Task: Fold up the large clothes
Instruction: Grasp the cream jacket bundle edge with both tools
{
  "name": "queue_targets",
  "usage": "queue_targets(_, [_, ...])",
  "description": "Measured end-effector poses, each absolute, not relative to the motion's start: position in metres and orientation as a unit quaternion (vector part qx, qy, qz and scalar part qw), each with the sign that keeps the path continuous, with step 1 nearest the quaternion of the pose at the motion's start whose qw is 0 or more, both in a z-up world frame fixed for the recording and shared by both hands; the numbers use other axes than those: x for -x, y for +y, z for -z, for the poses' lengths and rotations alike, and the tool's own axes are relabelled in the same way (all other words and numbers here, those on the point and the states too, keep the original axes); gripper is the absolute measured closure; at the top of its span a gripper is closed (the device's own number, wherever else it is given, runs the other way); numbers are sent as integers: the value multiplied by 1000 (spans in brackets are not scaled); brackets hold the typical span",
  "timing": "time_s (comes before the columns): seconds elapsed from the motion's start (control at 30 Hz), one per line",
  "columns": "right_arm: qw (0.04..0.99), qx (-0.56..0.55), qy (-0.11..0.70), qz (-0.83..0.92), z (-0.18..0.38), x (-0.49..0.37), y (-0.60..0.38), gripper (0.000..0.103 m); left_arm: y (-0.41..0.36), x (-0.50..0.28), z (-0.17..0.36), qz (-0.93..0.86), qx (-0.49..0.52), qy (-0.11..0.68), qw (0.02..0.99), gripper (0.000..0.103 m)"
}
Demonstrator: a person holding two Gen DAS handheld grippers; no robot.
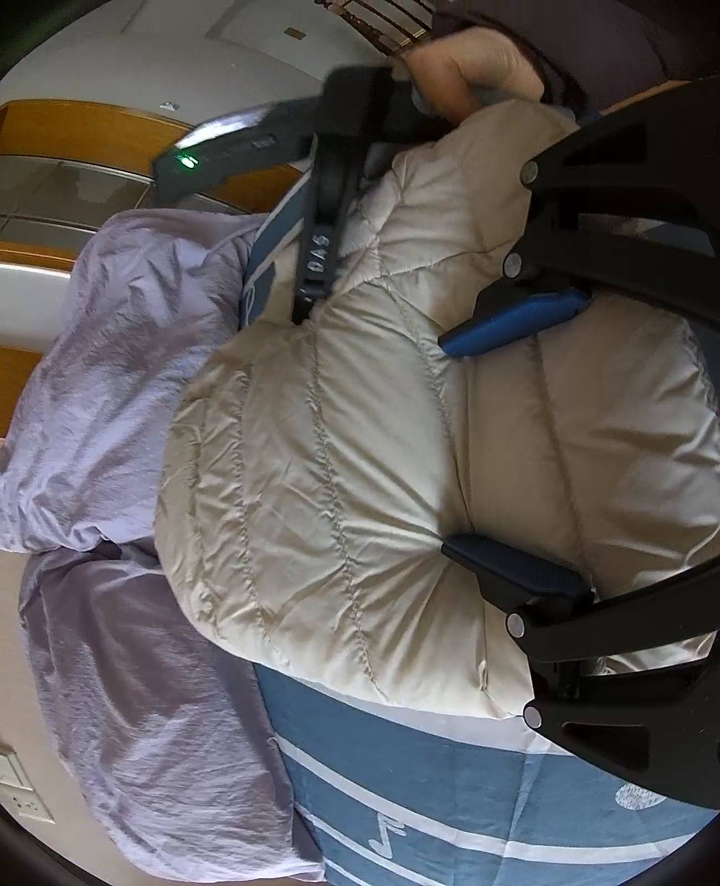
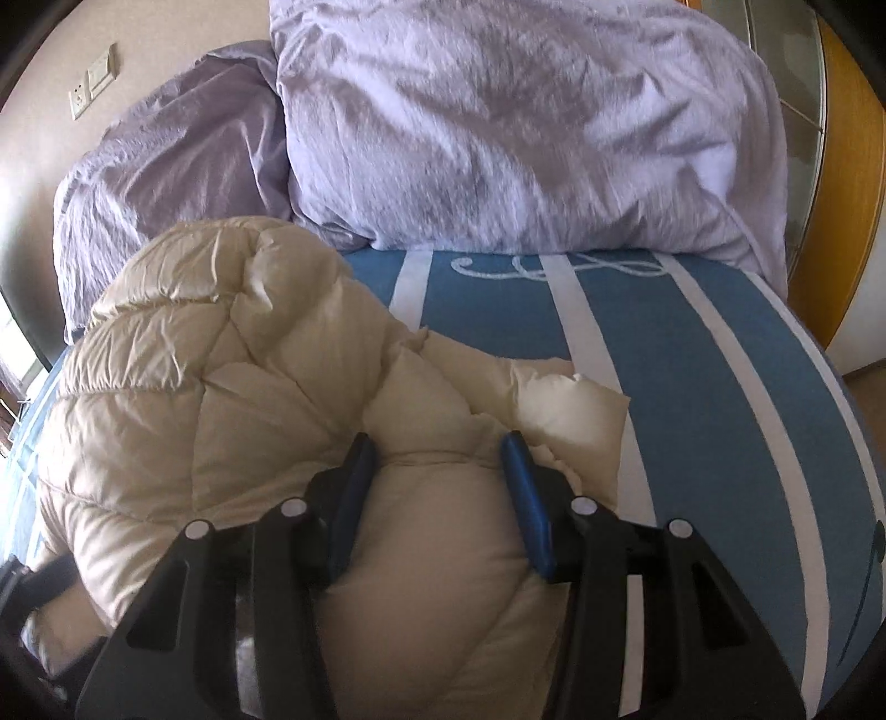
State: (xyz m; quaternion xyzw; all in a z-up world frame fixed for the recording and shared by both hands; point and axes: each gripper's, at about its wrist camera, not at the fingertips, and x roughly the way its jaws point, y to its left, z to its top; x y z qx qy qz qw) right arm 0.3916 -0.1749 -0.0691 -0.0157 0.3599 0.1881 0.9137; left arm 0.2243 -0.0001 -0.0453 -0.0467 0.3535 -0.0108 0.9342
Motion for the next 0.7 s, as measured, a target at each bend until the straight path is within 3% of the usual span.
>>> queue_targets(0.37, [912, 0, 365, -187, 73, -396, -179, 55, 29, -233, 3, -35, 41, 317, 947, 35])
queue_targets(0.7, [914, -17, 361, -186, 77, -394, -183, 55, 66, -289, -20, -112, 11, 302, 947, 35])
